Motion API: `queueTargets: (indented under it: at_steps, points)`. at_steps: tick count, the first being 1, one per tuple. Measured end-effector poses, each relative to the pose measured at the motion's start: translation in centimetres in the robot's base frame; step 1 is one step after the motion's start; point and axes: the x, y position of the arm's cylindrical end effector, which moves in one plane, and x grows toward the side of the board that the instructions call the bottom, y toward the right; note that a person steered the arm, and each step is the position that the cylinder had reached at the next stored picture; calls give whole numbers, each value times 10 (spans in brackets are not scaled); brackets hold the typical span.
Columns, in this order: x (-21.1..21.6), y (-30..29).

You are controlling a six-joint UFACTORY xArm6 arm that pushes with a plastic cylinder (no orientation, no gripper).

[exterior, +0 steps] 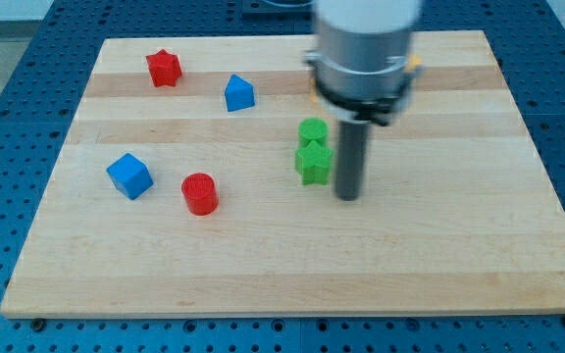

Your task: Place your hand in between the yellow blocks

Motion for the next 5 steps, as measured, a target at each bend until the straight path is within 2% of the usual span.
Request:
queueTargets:
  at_steps: [1,2,4,5]
  points:
    - [-1,73]
    - [-7,110]
    - [-112,124]
    - [-137,104]
